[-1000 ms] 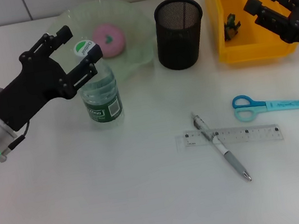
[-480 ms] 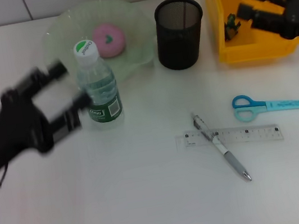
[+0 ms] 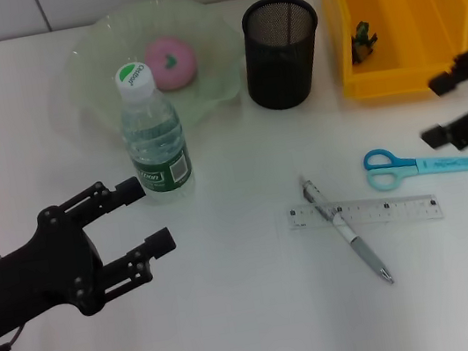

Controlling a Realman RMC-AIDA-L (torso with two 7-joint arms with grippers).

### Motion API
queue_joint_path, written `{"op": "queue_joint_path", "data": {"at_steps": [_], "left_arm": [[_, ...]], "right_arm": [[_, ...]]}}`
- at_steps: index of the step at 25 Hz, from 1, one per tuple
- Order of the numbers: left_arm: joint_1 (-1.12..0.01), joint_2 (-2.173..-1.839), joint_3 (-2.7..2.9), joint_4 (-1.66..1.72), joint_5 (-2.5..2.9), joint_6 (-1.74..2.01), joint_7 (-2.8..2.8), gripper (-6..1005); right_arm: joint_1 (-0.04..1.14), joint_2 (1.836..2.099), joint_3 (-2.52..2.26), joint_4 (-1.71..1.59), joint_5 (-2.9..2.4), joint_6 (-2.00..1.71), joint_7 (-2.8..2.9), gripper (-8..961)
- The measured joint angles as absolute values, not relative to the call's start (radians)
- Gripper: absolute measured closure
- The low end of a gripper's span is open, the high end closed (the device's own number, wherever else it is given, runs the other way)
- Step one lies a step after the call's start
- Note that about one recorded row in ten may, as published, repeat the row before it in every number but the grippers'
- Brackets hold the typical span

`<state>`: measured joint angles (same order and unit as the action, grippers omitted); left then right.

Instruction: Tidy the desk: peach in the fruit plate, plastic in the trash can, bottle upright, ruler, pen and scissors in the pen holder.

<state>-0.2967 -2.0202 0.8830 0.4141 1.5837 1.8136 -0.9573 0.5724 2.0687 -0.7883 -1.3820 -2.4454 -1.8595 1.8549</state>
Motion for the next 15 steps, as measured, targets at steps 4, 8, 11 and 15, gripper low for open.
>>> {"op": "queue_joint_path", "data": {"at_steps": [4, 8, 11, 15], "left_arm": [[-0.298, -2.026, 0.884, 0.413, 1.584, 1.807, -0.958, 273], [-0.302, -2.033, 0.883, 0.413, 1.585, 1.78, -0.961, 273], [-0.309, -2.04, 0.884, 0.414, 1.585, 1.759, -0.981, 273], [-0.311, -2.044, 0.884, 0.415, 1.585, 1.752, -0.983, 273]], "right_arm": [[0.598, 2.076, -0.913, -1.409, -2.636, -1.862, 1.863, 158], [0.613, 2.078, -1.011, -1.358, -2.728, -1.791, 1.876, 158], [0.621, 2.079, -1.076, -1.313, -2.748, -1.724, 1.883, 158], [0.635, 2.078, -1.144, -1.255, -2.769, -1.649, 1.882, 159]]}}
